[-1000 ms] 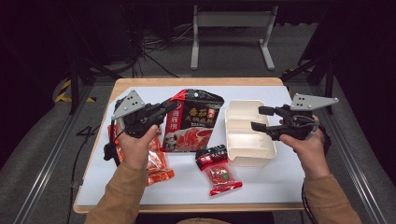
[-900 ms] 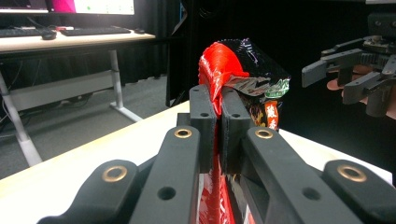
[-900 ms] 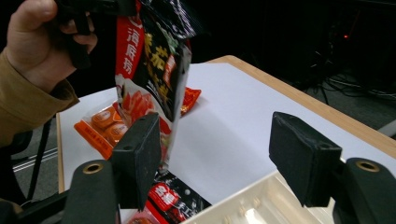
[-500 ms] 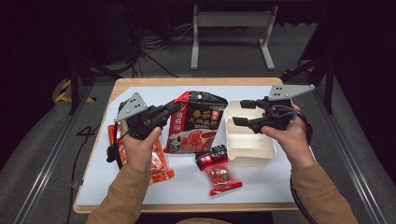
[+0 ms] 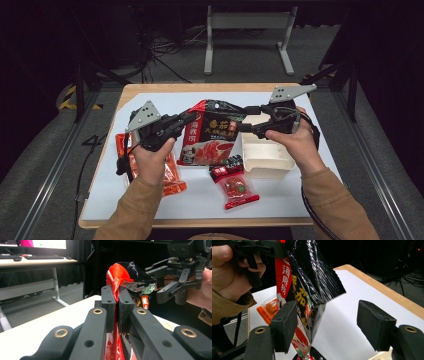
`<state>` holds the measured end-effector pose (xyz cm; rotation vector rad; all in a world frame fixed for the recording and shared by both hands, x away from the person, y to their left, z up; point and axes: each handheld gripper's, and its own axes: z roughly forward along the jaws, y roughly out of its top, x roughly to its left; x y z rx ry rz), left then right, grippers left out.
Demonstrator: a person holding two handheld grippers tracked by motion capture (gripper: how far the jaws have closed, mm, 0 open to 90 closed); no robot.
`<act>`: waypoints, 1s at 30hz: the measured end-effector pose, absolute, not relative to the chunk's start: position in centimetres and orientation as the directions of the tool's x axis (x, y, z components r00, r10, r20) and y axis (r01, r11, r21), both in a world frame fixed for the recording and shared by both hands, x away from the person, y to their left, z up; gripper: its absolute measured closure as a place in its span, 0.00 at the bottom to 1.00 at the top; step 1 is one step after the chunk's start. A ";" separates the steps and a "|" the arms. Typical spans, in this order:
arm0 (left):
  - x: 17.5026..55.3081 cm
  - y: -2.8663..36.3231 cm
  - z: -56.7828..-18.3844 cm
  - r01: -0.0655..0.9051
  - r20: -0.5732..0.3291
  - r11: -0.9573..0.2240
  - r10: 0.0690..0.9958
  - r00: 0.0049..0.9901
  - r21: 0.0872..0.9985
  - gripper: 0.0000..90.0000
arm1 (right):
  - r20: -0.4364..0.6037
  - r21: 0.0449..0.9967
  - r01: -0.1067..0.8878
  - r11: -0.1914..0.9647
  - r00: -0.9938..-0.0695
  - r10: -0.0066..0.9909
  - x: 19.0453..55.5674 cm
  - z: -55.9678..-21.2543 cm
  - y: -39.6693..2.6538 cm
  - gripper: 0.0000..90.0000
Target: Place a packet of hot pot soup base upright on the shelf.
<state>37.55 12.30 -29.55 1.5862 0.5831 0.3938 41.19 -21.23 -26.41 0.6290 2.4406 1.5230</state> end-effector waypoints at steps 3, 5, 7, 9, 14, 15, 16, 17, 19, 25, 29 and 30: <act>37.6 12.2 -29.6 0.133 -0.089 -0.033 0.579 0.810 0.991 0.96 | 0.069 0.885 0.259 0.387 -0.894 0.442 41.5 -26.6 -20.6 0.37; 37.6 12.1 -29.7 0.138 -0.094 -0.032 0.574 0.813 0.990 0.96 | 0.075 0.883 0.263 0.390 -0.897 0.435 41.8 -26.8 -20.2 0.37; 37.6 12.1 -29.8 0.143 -0.100 -0.031 0.569 0.816 0.989 0.96 | 0.084 0.881 0.266 0.391 -0.902 0.424 42.0 -27.0 -19.8 0.38; 37.7 12.0 -29.8 0.143 -0.102 -0.028 0.567 0.818 0.989 0.95 | 0.089 0.880 0.267 0.393 -0.905 0.416 42.1 -27.1 -19.4 0.38; 37.6 11.8 -29.9 0.146 -0.106 -0.028 0.558 0.823 0.989 0.95 | 0.103 0.871 0.272 0.409 -0.916 0.389 42.4 -27.3 -18.6 0.42; 37.6 11.8 -29.9 0.146 -0.106 -0.028 0.557 0.824 0.989 0.95 | 0.113 0.868 0.279 0.412 -0.917 0.383 42.6 -27.4 -18.5 0.43; 37.6 11.8 -29.9 0.144 -0.103 -0.030 0.555 0.826 0.989 0.95 | 0.115 0.866 0.280 0.415 -0.918 0.380 42.6 -27.4 -18.4 0.44; 37.6 11.8 -29.9 0.144 -0.105 -0.028 0.552 0.827 0.989 0.95 | 0.118 0.861 0.284 0.422 -0.919 0.377 42.7 -27.5 -18.3 0.44; 37.6 11.7 -29.9 0.143 -0.104 -0.029 0.549 0.830 0.989 0.95 | 0.130 0.857 0.290 0.427 -0.922 0.365 42.9 -27.7 -18.1 0.47; 37.5 11.5 -30.0 0.144 -0.107 -0.026 0.543 0.833 0.989 0.95 | 0.145 0.851 0.290 0.438 -0.931 0.335 43.0 -28.0 -17.6 0.56; 37.6 11.5 -30.0 0.144 -0.106 -0.028 0.541 0.835 0.989 0.95 | 0.144 0.852 0.279 0.444 -0.939 0.313 42.9 -28.0 -17.5 0.69; 37.6 11.5 -30.0 0.144 -0.106 -0.028 0.541 0.835 0.989 0.95 | 0.141 0.852 0.276 0.445 -0.940 0.311 42.9 -28.0 -17.5 0.72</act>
